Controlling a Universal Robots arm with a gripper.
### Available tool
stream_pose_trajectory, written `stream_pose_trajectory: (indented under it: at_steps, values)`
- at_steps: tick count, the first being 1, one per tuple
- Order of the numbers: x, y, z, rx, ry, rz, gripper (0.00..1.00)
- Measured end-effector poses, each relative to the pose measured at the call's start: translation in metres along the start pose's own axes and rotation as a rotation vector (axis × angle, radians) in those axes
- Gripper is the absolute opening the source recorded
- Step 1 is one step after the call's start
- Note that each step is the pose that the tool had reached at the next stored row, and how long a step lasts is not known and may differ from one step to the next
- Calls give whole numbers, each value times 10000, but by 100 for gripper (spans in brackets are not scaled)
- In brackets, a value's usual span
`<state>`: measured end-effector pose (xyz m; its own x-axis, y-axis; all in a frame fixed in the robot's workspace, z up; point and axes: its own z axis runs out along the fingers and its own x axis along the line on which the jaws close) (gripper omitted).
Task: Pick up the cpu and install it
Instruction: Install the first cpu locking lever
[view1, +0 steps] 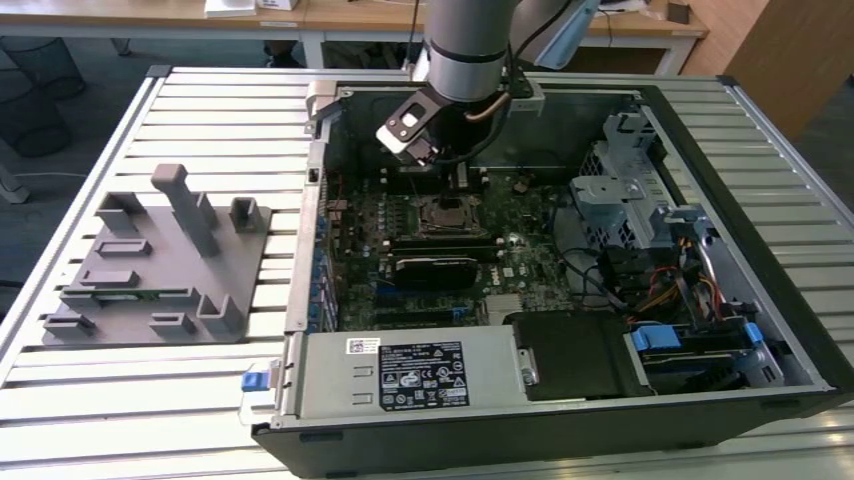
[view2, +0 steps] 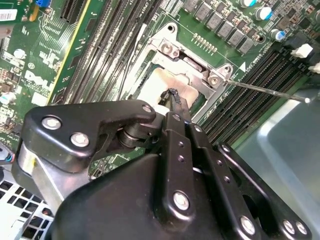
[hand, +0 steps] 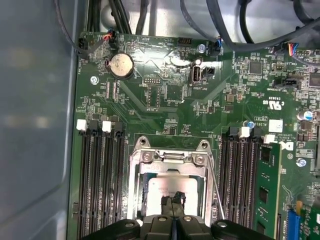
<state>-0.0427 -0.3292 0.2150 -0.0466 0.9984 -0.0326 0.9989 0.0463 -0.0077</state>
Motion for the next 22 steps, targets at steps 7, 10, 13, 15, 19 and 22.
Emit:
stream_pose_trajectory:
  at_steps: [7, 10, 13, 15, 19, 22]
  values:
    - [-5, -1, -172, 1, 0, 2, 11]
    - [-9, -2, -290, 0, 0, 2, 11]
    - [-13, -3, -406, 0, 1, 2, 11]
    - [-16, -4, -492, 0, 1, 2, 11]
    - [-21, -5, -644, 1, -1, 2, 11]
    - [-23, -5, -719, 0, 0, 2, 11]
